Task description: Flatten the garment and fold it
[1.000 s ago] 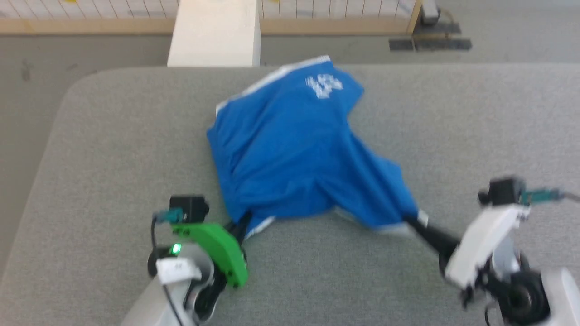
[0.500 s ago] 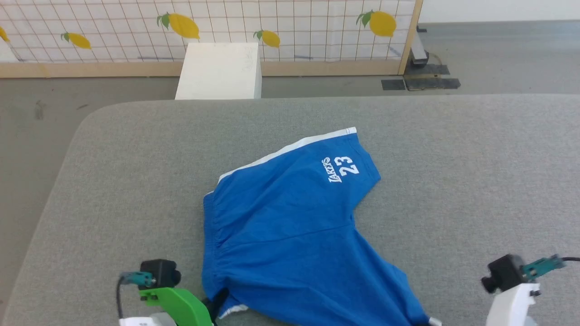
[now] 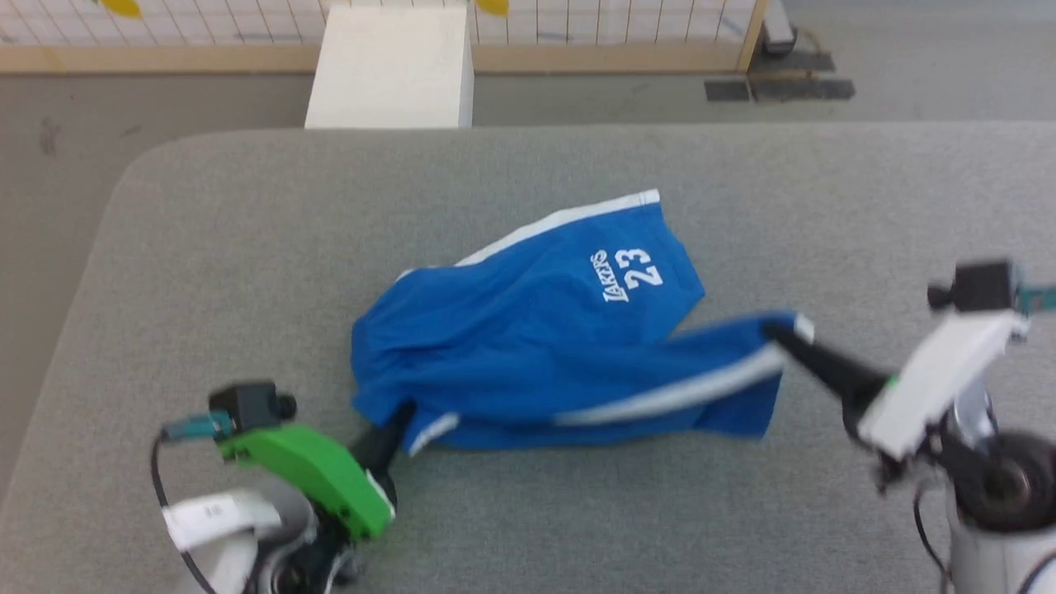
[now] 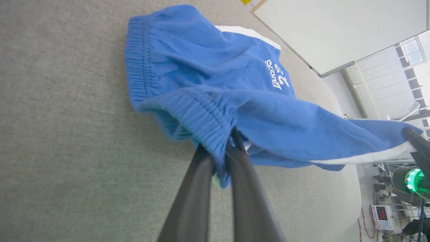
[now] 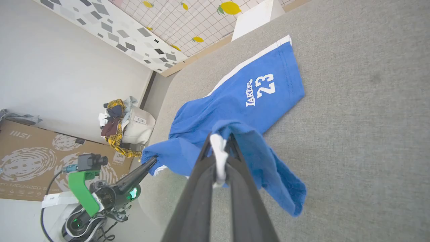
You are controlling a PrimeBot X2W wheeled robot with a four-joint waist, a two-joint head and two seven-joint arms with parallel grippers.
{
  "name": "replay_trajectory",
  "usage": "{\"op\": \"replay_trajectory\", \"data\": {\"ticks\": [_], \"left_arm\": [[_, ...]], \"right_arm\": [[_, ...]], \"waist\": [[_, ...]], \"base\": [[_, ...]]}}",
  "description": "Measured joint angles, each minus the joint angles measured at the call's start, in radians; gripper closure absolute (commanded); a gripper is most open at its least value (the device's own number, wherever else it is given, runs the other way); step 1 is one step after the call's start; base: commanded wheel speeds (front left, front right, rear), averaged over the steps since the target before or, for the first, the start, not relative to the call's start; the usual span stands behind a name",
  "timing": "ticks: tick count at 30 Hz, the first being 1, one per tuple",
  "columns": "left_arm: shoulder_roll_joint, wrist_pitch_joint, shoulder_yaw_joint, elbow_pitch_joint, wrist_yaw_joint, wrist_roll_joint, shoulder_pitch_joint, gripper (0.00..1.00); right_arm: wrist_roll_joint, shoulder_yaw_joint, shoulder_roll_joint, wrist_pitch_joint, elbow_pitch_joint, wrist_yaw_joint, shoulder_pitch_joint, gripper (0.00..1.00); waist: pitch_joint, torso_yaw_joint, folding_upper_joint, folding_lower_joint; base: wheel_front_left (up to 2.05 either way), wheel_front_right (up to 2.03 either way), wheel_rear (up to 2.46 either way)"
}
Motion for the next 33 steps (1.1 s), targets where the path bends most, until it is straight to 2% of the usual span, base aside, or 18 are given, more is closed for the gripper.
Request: {"op": "replay_trajectory", "data": {"ticks": [10,15,27,33], "left_arm": [[-0.018,-0.038,0.051,0.091,-0.013,-0.020,-0.183,1.00],[-0.041,-0.064,0.054,0.132,-0.038,-0.018,-0.271,1.00],[-0.055,-0.089,0.054,0.211,-0.056,-0.018,-0.346,1.00],[-0.057,-0.095,0.055,0.221,-0.064,-0.018,-0.362,1.00]], "right_arm": [[-0.108,0.072,0.001,-0.257,0.364,0.000,-0.393,1.00],[-0.177,0.091,0.002,-0.345,0.555,0.000,-0.555,1.00],[-0.330,0.096,0.002,-0.505,0.891,0.000,-0.758,1.00],[-0.352,0.107,0.002,-0.551,1.020,0.000,-0.816,1.00]], "waist": [[0.123,0.023,0.0000,0.0000],[0.200,0.046,0.0000,0.0001],[0.305,0.081,0.0000,0.0001],[0.320,0.090,0.0000,0.0001]], "base": [[0.00,0.00,0.00],[0.00,0.00,0.00],[0.00,0.00,0.00],[0.00,0.00,0.00]]}}
